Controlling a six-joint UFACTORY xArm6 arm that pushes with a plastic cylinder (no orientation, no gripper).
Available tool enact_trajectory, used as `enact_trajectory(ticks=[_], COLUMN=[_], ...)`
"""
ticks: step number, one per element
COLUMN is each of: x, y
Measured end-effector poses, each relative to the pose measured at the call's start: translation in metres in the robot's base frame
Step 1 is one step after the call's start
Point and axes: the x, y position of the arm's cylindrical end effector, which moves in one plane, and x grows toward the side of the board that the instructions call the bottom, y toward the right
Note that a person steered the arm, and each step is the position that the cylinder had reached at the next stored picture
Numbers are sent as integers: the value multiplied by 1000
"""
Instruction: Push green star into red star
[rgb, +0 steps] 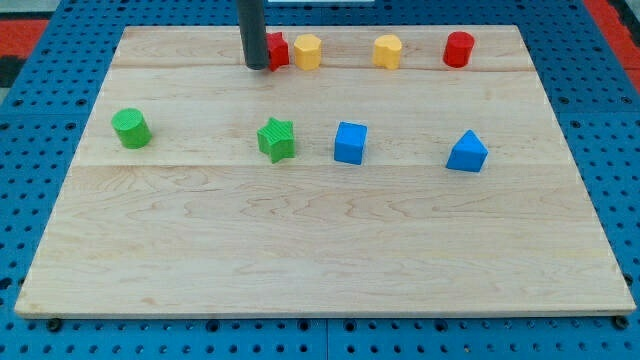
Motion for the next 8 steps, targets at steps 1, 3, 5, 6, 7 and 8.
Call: enact_trajectory(ticks=[1,3,5,6,7,8], x=[53,101,186,189,148,109], y=[16,92,69,30,51,75])
